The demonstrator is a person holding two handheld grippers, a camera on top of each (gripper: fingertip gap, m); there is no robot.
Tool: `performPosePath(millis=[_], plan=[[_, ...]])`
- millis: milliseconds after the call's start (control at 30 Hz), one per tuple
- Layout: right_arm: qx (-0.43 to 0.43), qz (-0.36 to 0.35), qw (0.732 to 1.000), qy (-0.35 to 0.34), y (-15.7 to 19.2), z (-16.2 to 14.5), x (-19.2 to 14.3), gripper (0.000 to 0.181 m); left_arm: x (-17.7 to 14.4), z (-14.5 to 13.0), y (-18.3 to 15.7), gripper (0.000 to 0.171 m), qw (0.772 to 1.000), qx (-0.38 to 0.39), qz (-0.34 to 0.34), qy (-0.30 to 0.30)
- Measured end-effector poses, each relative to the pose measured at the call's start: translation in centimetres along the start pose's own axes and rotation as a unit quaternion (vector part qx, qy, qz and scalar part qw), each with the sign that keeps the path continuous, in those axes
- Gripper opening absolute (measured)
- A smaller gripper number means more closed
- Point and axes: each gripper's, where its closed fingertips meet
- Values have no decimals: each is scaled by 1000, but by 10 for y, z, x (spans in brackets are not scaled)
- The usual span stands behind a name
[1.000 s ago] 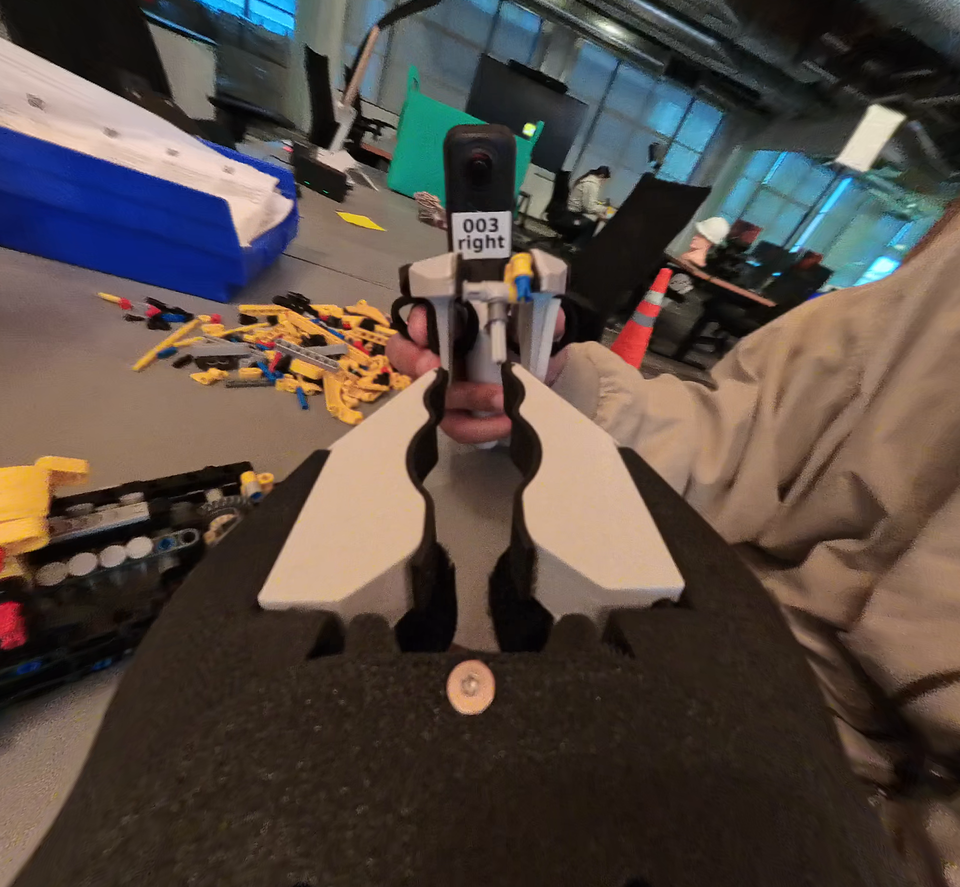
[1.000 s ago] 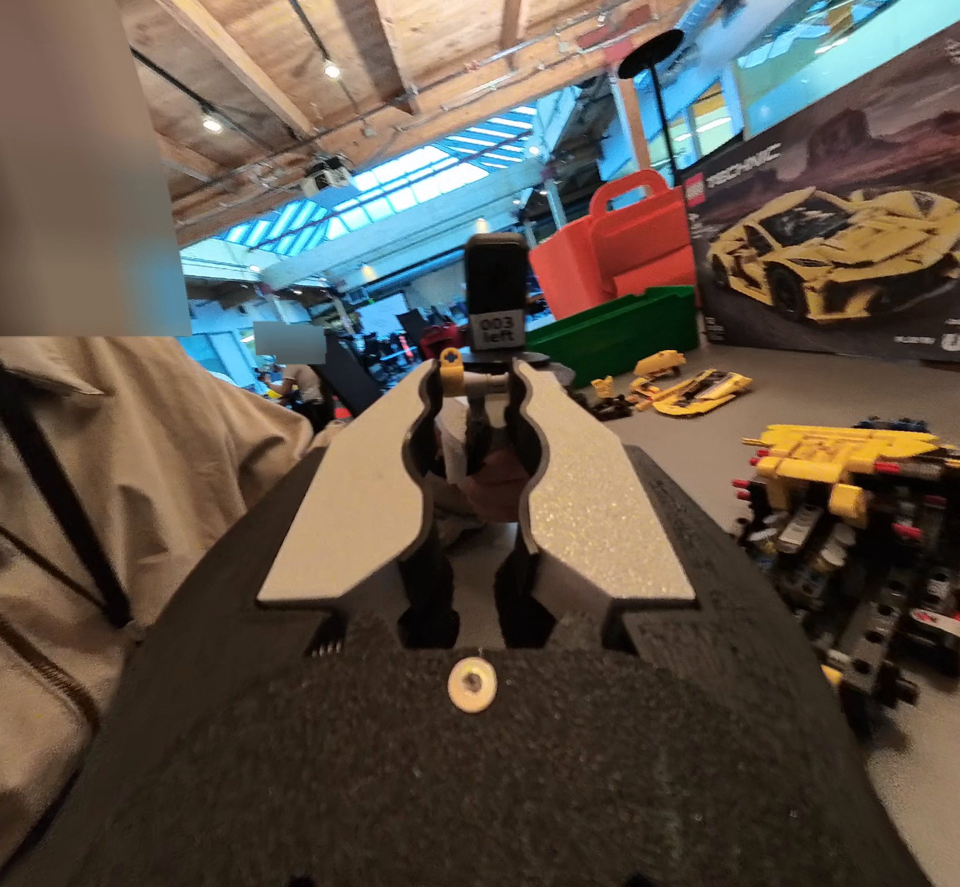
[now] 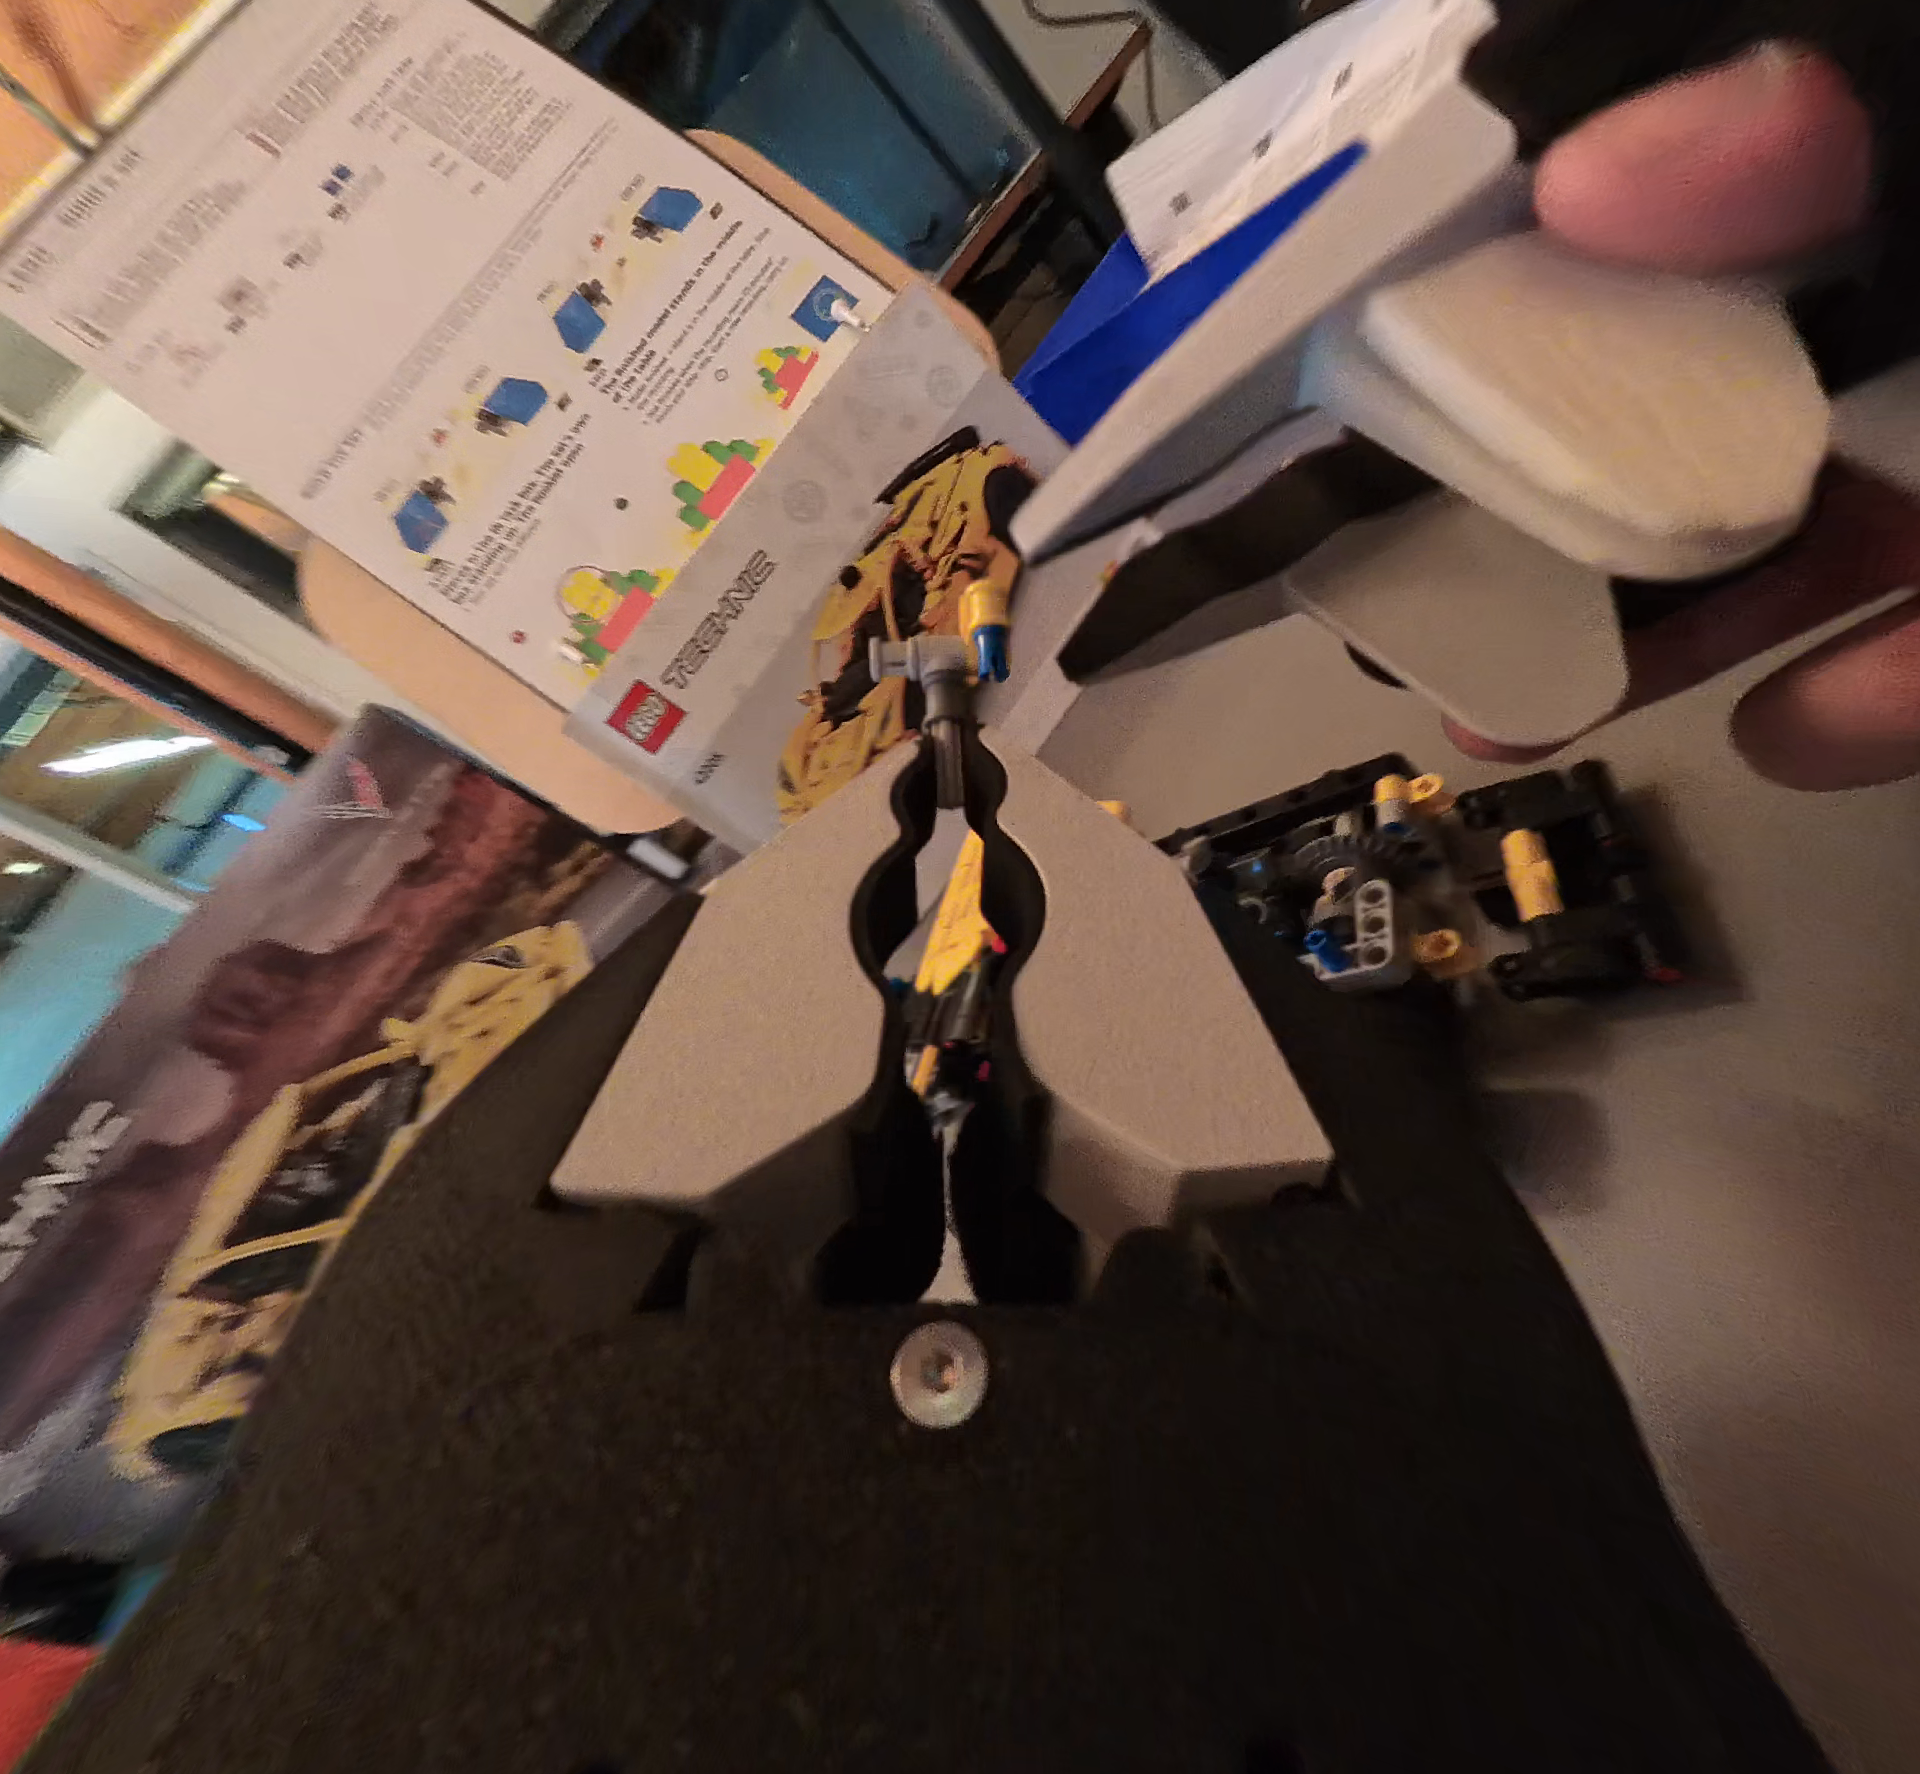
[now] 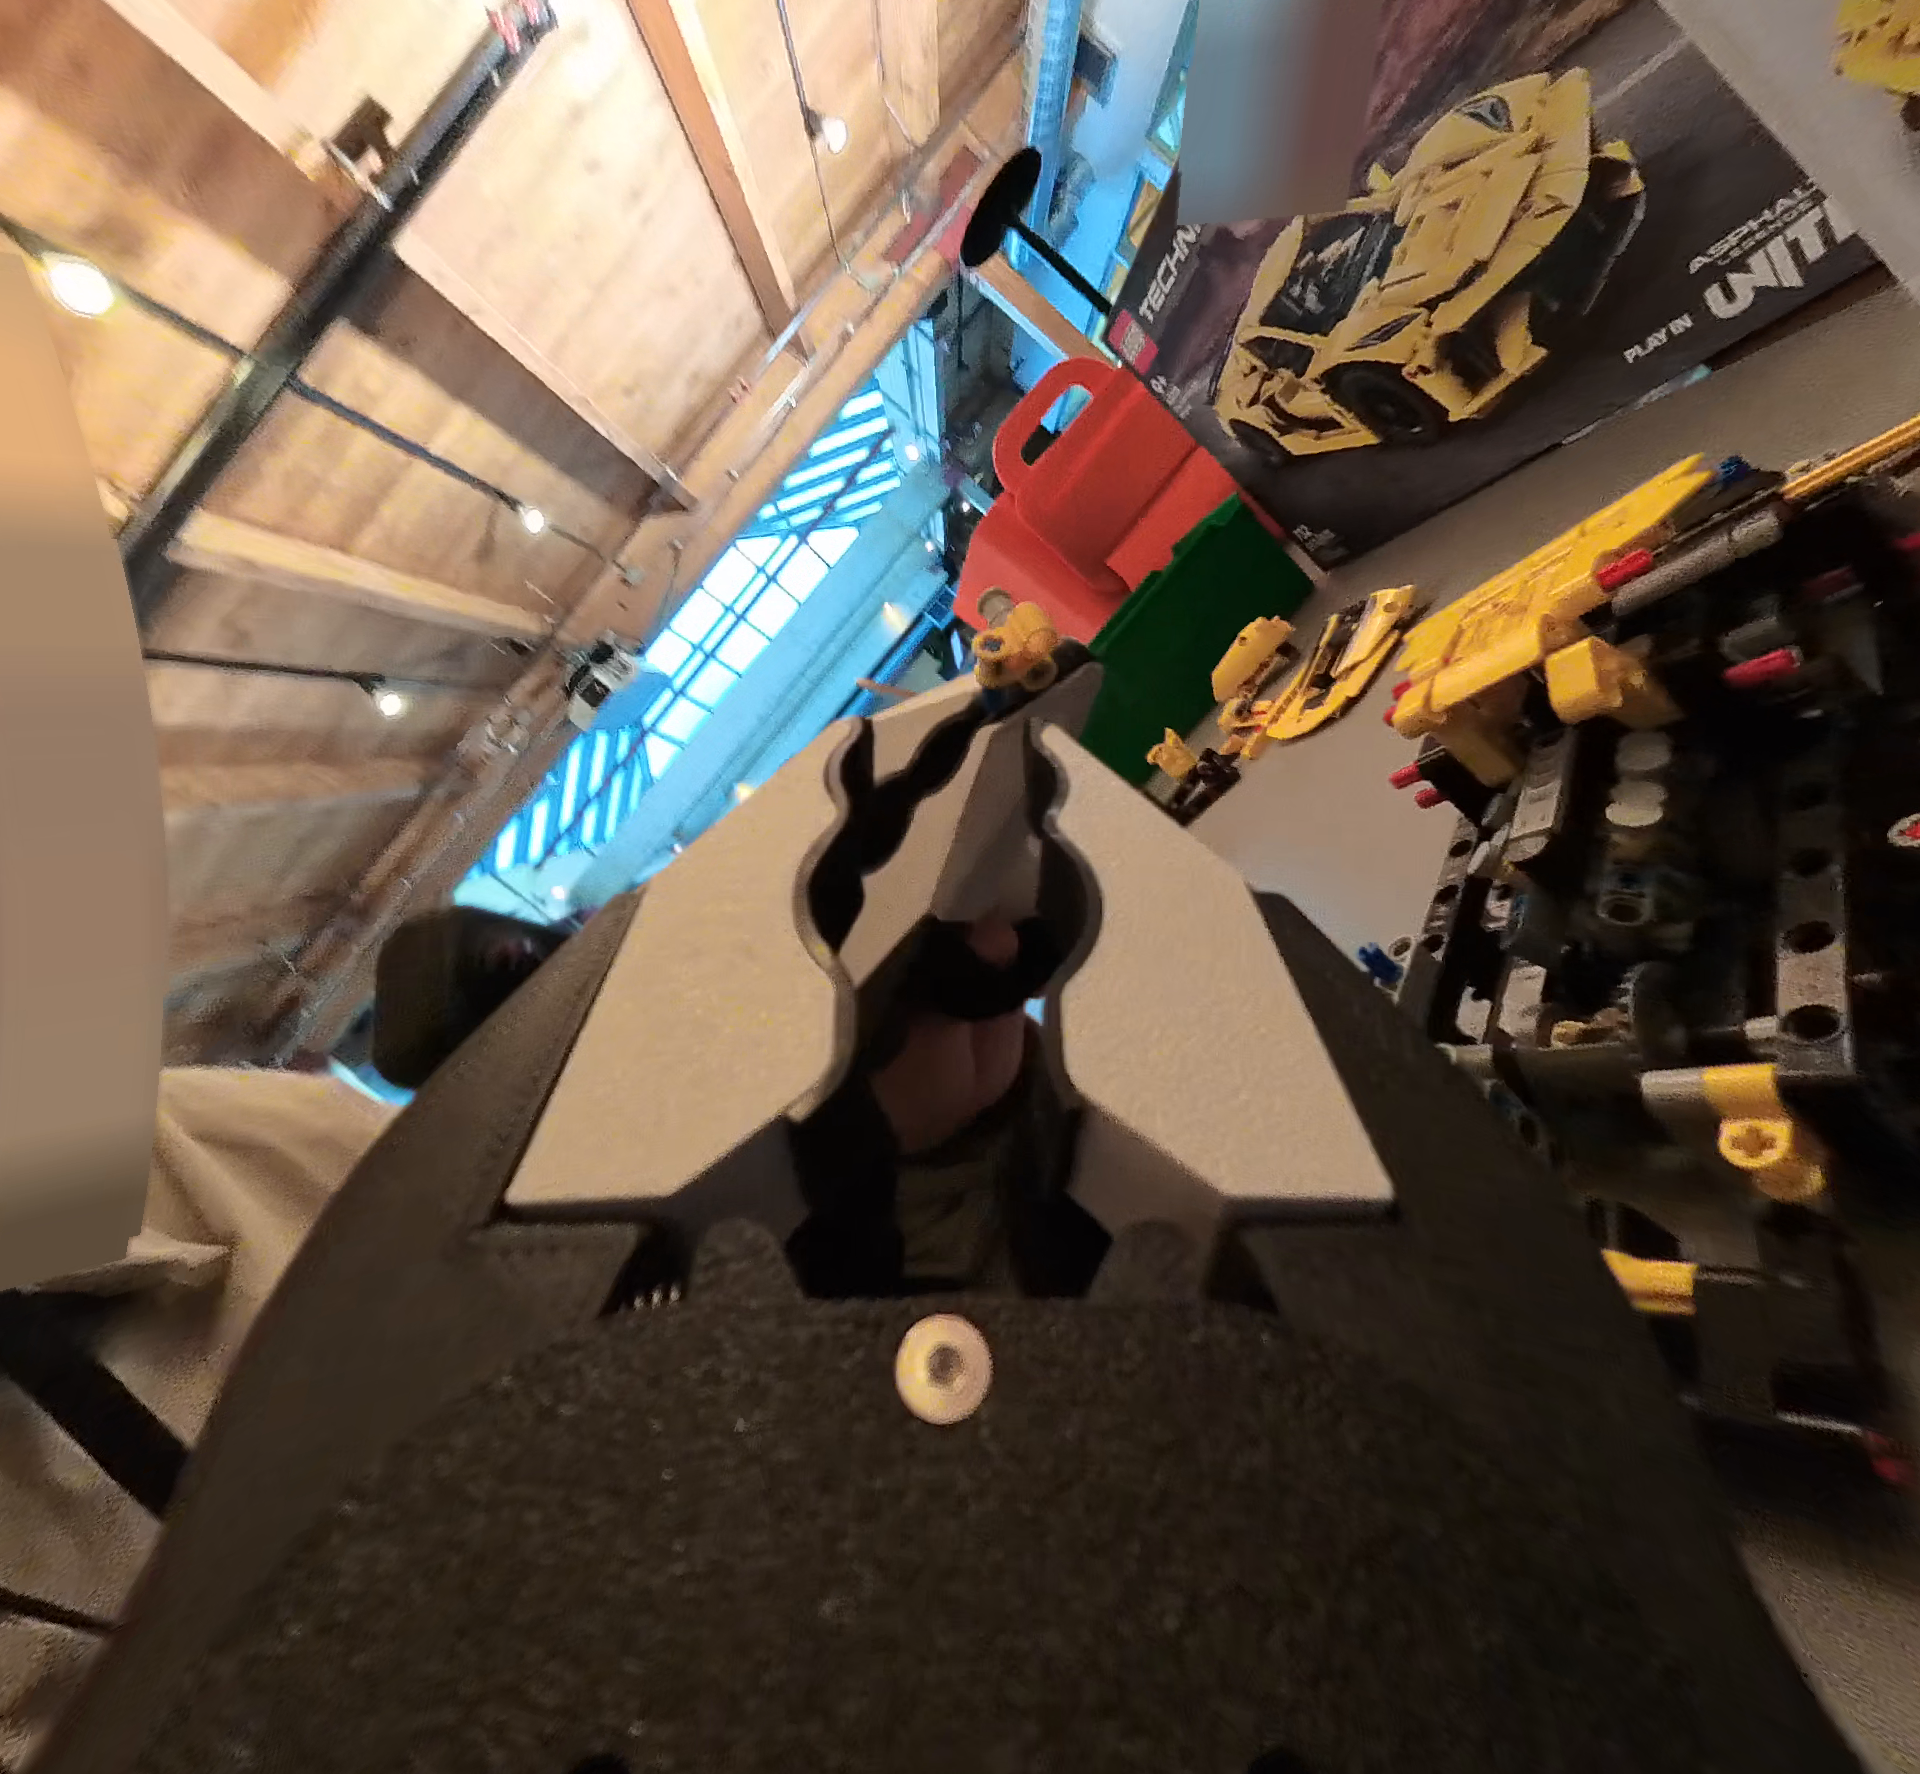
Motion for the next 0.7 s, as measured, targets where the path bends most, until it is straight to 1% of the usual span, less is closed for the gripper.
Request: performPosePath(millis=[167, 200, 267, 333, 400, 467, 500, 533, 567, 600, 633, 700], plan=[[4, -38, 999, -20, -13, 5, -2, 21, 3, 4, -6, 4, 997, 63, 32, 18], [4, -38, 999, -23, -13, 6, -3, 15, 4, 6, -8, 3, 997, 71, 34, 17], [5, -44, 999, -30, -15, 9, -6, 13, 4, 9, -11, 3, 995, 86, 43, 20], [-1, -48, 998, -27, -14, 8, -6, 11, 4, 10, -11, 3, 995, 85, 49, 25], [-20, -63, 998, -14, -16, 7, -8, 10, 5, 9, -14, 4, 997, 68, 35, 21], [-66, -91, 994, 9, -19, 9, -14, 6, 2, 11, -22, 11, 999, 40, -5, -4], [-100, -105, 989, 28, -20, 10, -17, 3, -1, 14, -28, 17, 999, 14, -40, -23], [-138, -112, 983, 48, -17, 10, -20, 3, -6, 17, -37, 25, 995, -18, -95, -41], [-178, -116, 974, 77, -14, 8, -22, 3, -12, 20, -43, 30, 987, -53, -143, -55], [-208, -137, 963, 107, -18, 4, -26, 3, -15, 23, -41, 30, 980, -88, -167, -65], [-234, -158, 952, 121, -23, 3, -29, 3, -18, 25, -40, 32, 971, -118, -193, -74], [-240, -138, 950, 148, -18, -7, -27, 3, -20, 25, -37, 32, 953, -179, -229, -80]])
Point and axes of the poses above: each gripper's, where its closed fingertips meet, x out along the fingers, z out of its top, y = z × x across the jaws, and after that the axes turned 5 degrees about x, right-handed
